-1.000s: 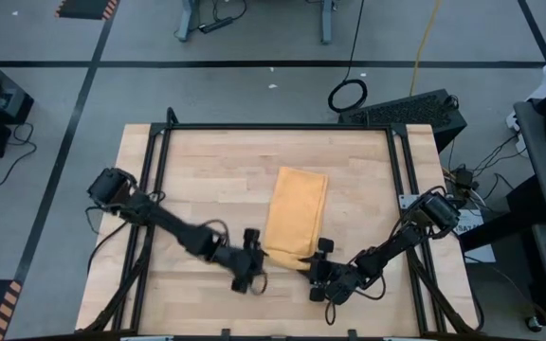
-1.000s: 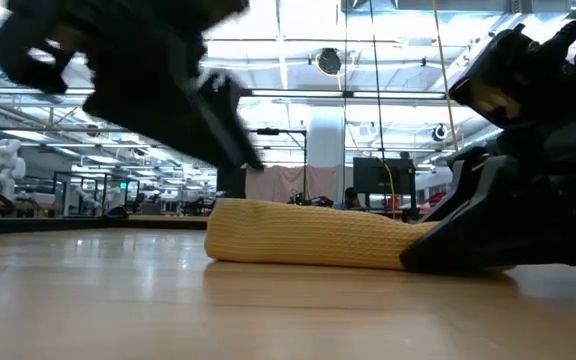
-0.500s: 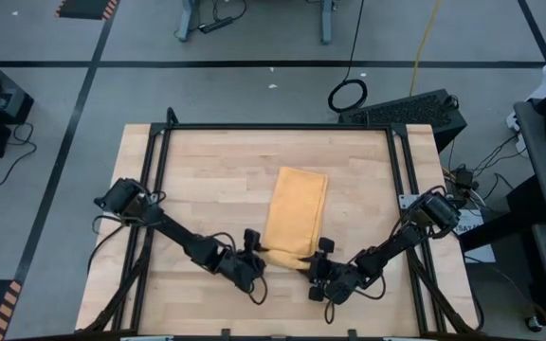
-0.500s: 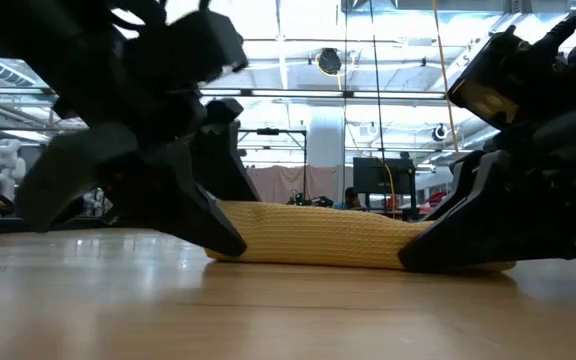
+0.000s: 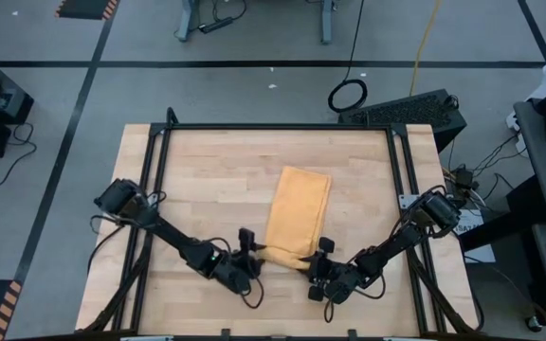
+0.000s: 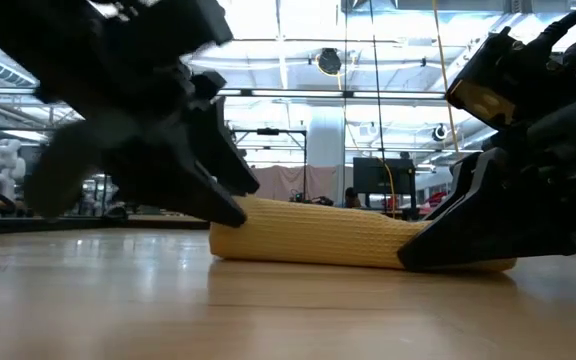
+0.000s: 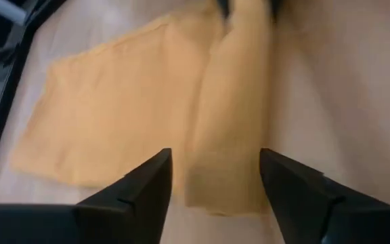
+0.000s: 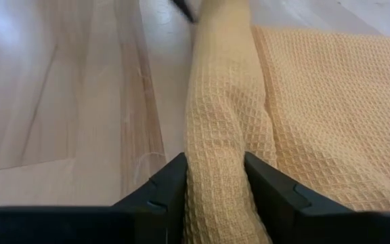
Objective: Roll towel
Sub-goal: Roll the yellow towel
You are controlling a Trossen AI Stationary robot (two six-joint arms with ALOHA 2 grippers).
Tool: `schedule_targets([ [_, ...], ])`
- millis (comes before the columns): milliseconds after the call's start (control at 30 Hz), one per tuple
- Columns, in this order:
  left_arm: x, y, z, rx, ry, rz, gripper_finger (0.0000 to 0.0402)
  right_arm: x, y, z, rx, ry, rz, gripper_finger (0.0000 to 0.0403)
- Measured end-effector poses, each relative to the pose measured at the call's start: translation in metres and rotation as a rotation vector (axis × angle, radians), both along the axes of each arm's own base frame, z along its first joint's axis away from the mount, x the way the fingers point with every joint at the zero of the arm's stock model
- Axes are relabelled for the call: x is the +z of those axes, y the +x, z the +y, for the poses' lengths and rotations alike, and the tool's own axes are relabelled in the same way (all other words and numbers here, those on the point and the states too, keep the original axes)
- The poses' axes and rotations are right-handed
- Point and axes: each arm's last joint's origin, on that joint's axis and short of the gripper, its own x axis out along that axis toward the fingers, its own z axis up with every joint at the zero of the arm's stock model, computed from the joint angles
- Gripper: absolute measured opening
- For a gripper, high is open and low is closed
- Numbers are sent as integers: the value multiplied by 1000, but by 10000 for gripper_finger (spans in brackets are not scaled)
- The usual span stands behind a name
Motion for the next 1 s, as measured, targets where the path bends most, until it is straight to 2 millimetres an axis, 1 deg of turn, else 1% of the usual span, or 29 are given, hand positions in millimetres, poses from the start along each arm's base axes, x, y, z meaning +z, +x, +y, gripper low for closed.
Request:
schedule_targets([
  [133, 2, -5, -15, -87, 25, -16, 250, 0, 1, -1, -3, 1, 0, 123],
  [200, 2, -7, -21, -127, 40, -32, 254, 0, 1, -1, -5, 0, 0, 123],
  [267, 0, -9, -22, -147, 55, -22, 255, 0, 1, -2, -7, 0, 1, 123],
  [467, -11, -1, -5, -98, 68, 6, 256, 0, 2, -3, -8, 1, 1, 123],
  [633, -17, 6, 4, -130, 0, 53, 250, 0, 2, -3, -13, 7, -1, 123],
  [700, -17, 7, 6, -133, -12, 56, 241, 0, 2, -3, -16, 11, -2, 123],
  [800, -17, 8, 8, -128, -18, 57, 218, 0, 2, -3, -18, 14, -3, 123],
  [900, -17, 10, 12, -94, -47, 52, 183, 0, 2, -3, -18, 14, -4, 123],
  [1000, -18, 14, 19, -65, -122, 58, 135, 0, 2, -3, -15, 9, -2, 123],
])
